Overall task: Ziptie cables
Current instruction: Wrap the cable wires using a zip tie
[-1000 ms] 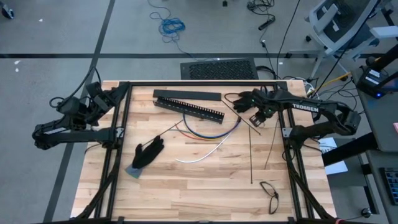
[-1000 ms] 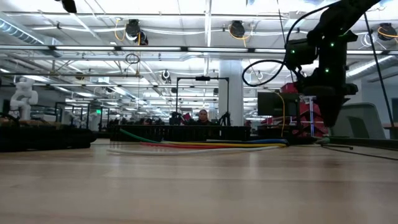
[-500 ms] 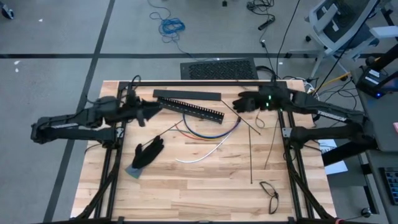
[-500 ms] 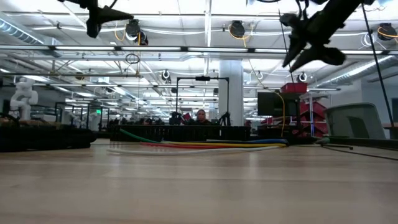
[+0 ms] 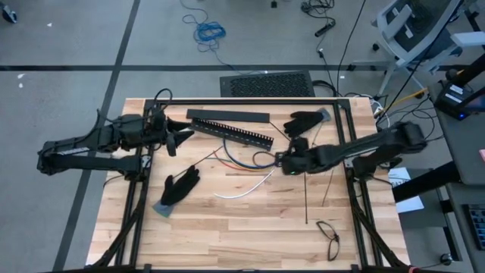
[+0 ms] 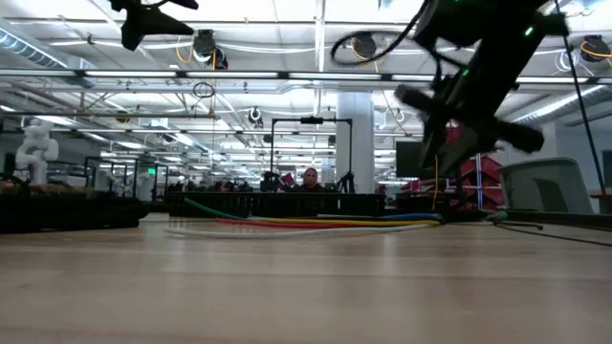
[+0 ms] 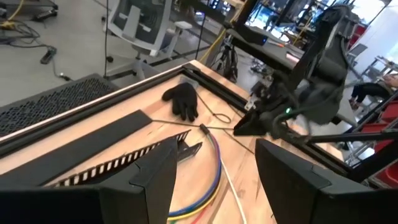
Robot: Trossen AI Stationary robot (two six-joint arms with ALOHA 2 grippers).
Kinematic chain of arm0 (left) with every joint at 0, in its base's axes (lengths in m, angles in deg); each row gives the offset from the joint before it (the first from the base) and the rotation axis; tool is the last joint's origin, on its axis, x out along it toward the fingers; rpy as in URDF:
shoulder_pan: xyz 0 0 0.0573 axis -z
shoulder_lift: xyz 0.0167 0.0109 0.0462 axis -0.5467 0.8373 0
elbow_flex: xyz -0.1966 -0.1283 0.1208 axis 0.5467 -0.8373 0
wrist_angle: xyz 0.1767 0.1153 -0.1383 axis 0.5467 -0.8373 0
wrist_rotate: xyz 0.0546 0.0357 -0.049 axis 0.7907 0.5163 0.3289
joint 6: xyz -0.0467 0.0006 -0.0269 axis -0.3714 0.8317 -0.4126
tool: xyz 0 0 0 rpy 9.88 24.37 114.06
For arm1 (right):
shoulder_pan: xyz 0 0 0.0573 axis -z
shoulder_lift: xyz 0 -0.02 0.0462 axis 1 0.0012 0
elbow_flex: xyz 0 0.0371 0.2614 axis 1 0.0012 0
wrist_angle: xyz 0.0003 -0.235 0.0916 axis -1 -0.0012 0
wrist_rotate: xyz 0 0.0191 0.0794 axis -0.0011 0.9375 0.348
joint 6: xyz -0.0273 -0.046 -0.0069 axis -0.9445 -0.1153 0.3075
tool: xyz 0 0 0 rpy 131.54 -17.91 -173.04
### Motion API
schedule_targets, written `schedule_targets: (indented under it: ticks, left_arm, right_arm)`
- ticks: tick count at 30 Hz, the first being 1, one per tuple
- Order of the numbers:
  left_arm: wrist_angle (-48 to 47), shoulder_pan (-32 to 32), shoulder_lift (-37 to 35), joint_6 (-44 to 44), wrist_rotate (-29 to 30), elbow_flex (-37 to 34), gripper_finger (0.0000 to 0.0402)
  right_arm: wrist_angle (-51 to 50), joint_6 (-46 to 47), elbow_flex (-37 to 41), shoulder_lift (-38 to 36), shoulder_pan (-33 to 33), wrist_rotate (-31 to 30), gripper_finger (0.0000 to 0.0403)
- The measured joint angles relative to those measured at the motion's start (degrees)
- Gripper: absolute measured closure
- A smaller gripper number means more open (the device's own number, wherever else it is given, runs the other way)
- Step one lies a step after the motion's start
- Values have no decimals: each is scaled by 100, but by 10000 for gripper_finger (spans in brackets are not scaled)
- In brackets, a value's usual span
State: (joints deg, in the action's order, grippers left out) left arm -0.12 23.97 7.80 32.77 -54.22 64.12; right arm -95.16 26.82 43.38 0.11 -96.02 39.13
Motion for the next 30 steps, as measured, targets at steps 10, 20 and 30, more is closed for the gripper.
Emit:
schedule_targets:
  ticks: [10, 20, 30]
  left_arm:
    - [-275, -239, -337, -34, -85, 0, 189]
    - [-253, -409, -335, -3, -372, 0, 189]
    - [-267, -409, -361, -34, -647, -2, 189]
  right_arm:
    - [-997, 2563, -302, 830, 509, 402, 249]
    - [-397, 2952, -318, 986, 956, 801, 249]
    - [-158, 3125, -318, 1375, 1174, 1039, 250]
